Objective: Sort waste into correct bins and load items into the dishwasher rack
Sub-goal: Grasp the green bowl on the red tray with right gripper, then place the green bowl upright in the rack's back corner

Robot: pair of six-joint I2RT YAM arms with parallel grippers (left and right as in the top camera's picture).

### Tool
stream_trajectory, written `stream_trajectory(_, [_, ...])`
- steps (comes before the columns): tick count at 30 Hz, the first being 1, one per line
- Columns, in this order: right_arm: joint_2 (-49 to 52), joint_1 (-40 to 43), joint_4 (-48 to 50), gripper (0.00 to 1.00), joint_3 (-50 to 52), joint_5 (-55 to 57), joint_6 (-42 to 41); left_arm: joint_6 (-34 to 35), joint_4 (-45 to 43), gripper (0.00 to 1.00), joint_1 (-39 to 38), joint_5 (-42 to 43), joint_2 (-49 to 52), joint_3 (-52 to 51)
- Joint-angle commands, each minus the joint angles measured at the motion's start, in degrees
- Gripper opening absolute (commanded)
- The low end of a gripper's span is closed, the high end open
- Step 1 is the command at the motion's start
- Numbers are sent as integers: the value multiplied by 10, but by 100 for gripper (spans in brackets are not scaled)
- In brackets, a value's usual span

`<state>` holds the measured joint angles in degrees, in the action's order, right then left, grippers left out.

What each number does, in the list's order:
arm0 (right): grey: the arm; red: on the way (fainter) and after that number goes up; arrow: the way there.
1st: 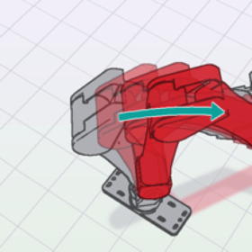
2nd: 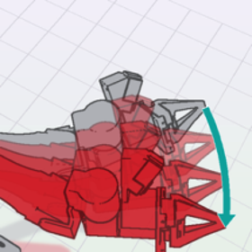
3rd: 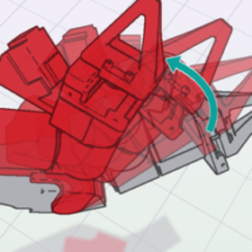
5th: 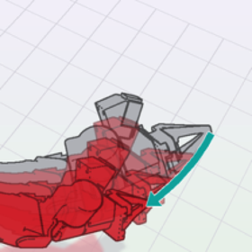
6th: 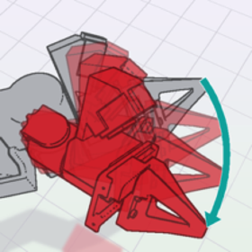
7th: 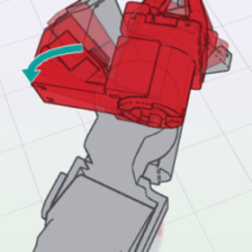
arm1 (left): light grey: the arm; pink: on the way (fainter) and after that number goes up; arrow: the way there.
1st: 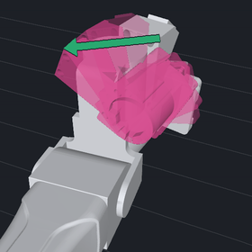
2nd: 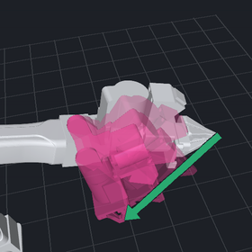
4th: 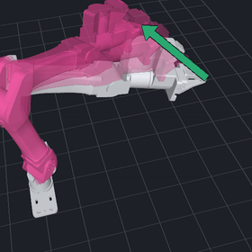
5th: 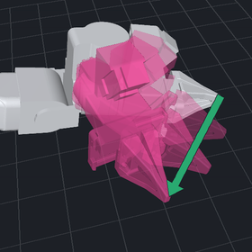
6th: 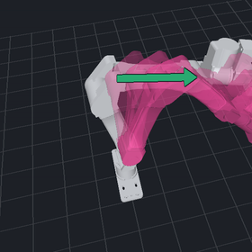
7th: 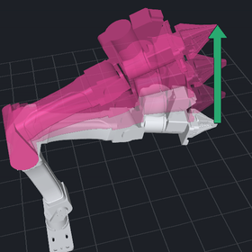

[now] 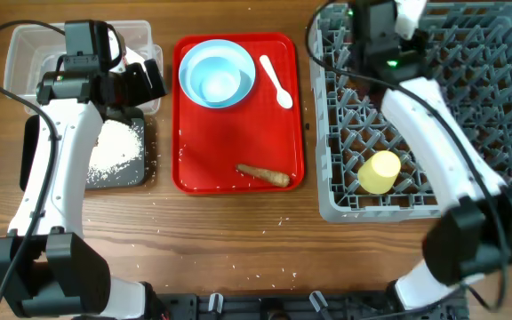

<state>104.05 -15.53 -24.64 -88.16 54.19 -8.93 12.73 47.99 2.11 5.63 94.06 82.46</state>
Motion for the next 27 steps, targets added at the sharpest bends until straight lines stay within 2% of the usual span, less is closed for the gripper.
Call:
stream_trajectory(1, [78,-2,118,4,-2,139,229,-2,-2,100,4,-5,-5,2])
stream_trajectory(3, [115,-2,209,4,-2,139,330,-2,-2,100,4,-5,-5,2])
stream_trajectory(6, [147,-5,278,4,-2,139,387,-2,-2,100,4,-5,-5,2])
stream_trajectory(14, [158,-41,265,4,-2,87,387,-2,-1,100,4,-5,-5,0])
stream_trajectory(27, [200,-43,276,4,-2,120,389,-2,-1,100,4,9,-5,0])
